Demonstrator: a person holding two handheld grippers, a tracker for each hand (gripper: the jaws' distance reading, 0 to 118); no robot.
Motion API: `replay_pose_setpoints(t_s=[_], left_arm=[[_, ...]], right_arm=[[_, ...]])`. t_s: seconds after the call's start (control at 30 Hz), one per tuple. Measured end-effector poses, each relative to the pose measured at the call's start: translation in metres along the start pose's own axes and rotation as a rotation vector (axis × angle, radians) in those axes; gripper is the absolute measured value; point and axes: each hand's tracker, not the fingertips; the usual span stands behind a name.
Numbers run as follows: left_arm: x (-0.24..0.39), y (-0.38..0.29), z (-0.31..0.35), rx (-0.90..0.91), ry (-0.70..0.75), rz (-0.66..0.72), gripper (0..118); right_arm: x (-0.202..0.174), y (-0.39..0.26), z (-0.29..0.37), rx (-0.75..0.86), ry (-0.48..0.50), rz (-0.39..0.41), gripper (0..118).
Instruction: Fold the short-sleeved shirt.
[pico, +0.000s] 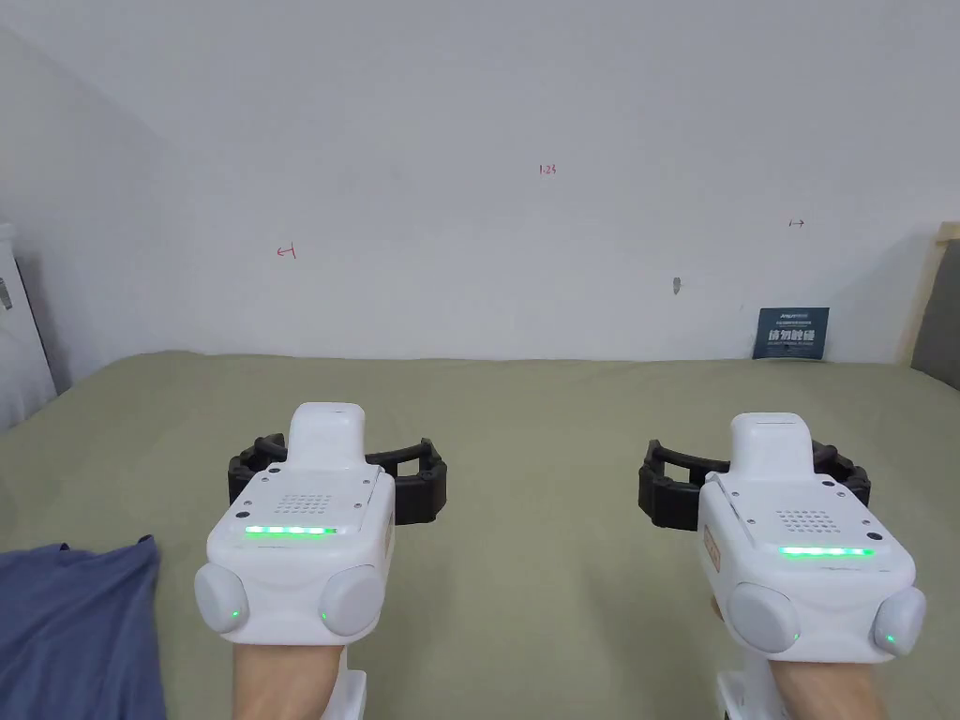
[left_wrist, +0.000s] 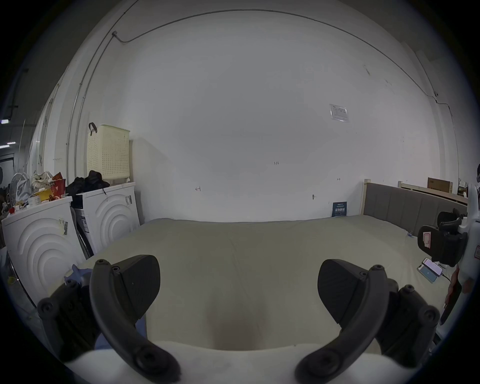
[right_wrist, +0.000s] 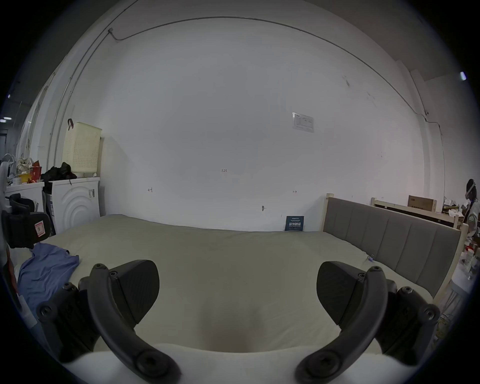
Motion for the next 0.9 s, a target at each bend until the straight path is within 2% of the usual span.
replay_pose_setpoints(t_s=[0.3,0.9], left_arm=[[0.0011,0.0018,0.0040,0.001,0.001,0.003,118],[-0.0004,0.0002,0.0024,0.002,0.001,-0.002,118]], right_arm=[[0.0014,-0.0005,0.0029,0.027,0.016,0.025,118],[0.0029,0.0000,0.0022,0.018,0.022,0.003,118]])
